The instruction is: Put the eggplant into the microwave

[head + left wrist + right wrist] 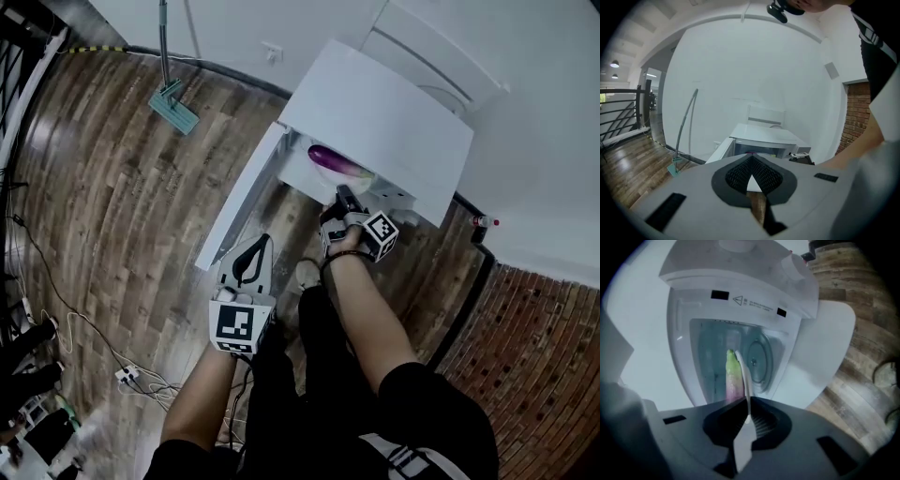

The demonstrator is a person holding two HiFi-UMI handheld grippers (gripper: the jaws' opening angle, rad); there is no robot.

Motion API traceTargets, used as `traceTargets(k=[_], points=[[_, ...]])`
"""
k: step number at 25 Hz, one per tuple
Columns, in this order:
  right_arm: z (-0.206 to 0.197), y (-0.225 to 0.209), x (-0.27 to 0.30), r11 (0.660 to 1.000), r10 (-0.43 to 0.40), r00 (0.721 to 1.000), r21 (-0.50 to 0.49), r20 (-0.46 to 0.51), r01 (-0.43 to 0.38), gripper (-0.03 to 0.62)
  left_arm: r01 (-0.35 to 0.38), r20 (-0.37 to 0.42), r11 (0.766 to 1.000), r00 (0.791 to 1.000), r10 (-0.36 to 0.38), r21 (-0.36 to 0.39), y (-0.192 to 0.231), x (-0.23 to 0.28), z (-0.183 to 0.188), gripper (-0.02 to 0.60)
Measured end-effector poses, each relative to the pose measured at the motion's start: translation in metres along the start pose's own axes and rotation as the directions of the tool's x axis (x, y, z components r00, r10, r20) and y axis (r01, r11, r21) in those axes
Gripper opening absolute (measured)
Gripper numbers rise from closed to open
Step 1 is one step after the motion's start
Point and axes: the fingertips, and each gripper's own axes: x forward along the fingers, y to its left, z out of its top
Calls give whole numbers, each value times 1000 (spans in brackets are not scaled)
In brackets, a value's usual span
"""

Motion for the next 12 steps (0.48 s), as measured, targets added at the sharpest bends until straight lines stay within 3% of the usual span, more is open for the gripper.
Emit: traceTargets(k=[12], points=[[50,-11,71,995,13,997,-99,70,-6,29,-7,-75,1000,997,5,-25,5,26,-57,-2]])
